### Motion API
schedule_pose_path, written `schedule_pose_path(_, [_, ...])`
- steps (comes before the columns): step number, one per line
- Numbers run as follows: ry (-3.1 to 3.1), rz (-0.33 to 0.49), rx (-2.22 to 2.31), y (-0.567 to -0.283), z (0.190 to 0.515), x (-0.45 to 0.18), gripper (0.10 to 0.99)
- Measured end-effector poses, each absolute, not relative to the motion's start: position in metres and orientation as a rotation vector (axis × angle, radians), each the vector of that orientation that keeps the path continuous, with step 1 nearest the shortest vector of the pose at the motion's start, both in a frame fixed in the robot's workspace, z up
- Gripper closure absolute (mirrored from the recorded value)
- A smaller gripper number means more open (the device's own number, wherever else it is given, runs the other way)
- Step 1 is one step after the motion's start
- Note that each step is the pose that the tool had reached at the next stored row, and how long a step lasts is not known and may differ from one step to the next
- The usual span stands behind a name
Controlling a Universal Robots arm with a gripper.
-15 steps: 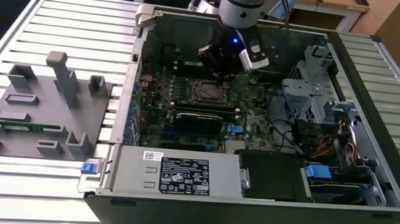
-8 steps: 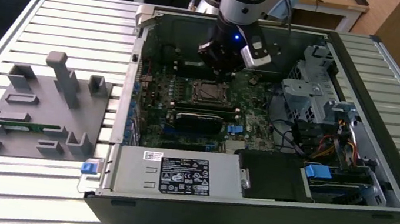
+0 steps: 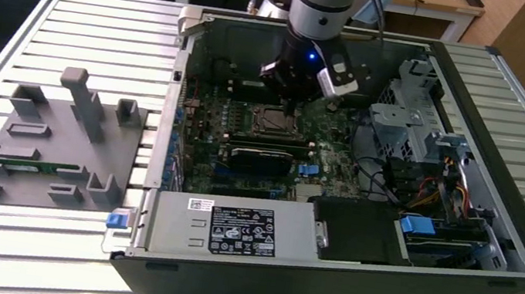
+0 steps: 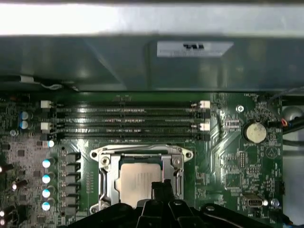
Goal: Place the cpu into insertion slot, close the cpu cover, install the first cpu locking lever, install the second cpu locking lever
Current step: 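Install the second cpu locking lever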
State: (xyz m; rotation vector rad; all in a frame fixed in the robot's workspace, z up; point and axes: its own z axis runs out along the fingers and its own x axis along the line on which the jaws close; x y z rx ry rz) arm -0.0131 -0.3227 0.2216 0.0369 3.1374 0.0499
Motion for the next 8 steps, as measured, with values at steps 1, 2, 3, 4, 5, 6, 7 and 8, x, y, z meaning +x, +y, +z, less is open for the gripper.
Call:
schedule_pose_path(1, [3.137,0.050,0.037,-0.3248,0.2216,-0.0131,0.969])
schedule_pose_path(2, [3.138,0.050,0.037,-0.3267,0.2216,-0.0131,0.969])
schedule_pose_path(3, [3.137,0.050,0.037,-0.3279,0.2216,-0.0131,0.969])
schedule_pose_path(4, [3.137,0.050,0.037,-0.3288,0.2216,-0.0131,0.969])
schedule_pose_path(5, [3.137,0.050,0.037,-0.3293,0.2216,-0.0131,0.969])
schedule_pose_path(6, [3.138,0.049,0.037,-0.3296,0.2220,-0.0132,0.969])
schedule_pose_path(7, [3.138,0.049,0.037,-0.3297,0.2226,-0.0132,0.969])
schedule_pose_path(8, [3.137,0.050,0.037,-0.3297,0.2236,-0.0132,0.969])
